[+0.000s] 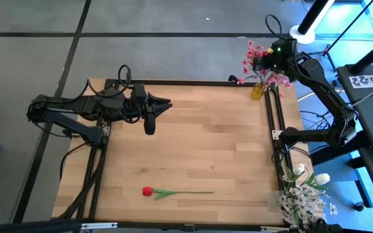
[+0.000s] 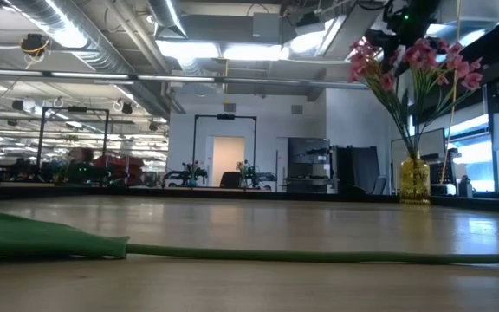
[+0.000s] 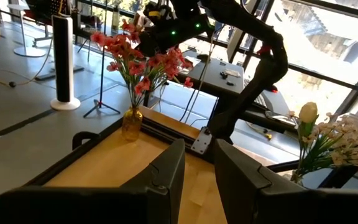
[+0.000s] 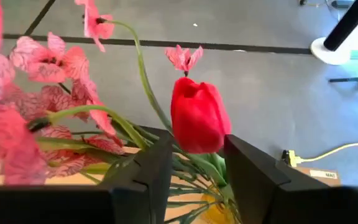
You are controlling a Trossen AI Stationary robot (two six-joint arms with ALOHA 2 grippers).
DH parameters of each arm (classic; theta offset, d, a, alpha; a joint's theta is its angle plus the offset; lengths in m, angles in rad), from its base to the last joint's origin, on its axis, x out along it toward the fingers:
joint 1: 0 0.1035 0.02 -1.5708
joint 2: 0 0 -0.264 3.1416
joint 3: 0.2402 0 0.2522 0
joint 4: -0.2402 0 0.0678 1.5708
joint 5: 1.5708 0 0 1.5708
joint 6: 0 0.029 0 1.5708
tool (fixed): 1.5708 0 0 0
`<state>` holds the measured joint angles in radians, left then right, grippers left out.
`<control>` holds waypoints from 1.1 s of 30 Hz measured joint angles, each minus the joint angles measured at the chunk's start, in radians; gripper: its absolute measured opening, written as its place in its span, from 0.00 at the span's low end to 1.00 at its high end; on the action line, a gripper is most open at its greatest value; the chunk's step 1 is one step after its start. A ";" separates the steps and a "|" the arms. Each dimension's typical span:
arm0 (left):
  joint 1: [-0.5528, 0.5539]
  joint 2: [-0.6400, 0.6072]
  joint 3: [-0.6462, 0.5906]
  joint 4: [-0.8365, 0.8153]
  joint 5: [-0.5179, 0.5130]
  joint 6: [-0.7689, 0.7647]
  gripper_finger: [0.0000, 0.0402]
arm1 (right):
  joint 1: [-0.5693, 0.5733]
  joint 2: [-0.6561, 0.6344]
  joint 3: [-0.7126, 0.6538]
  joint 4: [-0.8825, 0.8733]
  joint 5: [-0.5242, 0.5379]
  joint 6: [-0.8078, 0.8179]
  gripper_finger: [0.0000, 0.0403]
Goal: Sort flowers into vase by color
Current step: Put the top red flower into the yellow vase, then put the red flower into the yellow vase
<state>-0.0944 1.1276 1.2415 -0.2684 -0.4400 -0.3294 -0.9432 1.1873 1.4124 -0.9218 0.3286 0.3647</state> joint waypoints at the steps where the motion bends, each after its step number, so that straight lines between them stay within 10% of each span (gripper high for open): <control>1: 0.000 0.000 0.000 0.000 0.000 0.000 0.21 | 0.000 0.000 0.000 0.000 0.001 0.026 0.38; 33: 0.000 0.000 0.000 -0.012 0.003 0.000 0.21 | 0.000 -0.022 0.000 0.057 0.005 0.425 0.42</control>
<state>-0.0948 1.1278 1.2415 -0.2802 -0.4370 -0.3290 -0.9432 1.1651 1.4128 -0.8649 0.3333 0.7895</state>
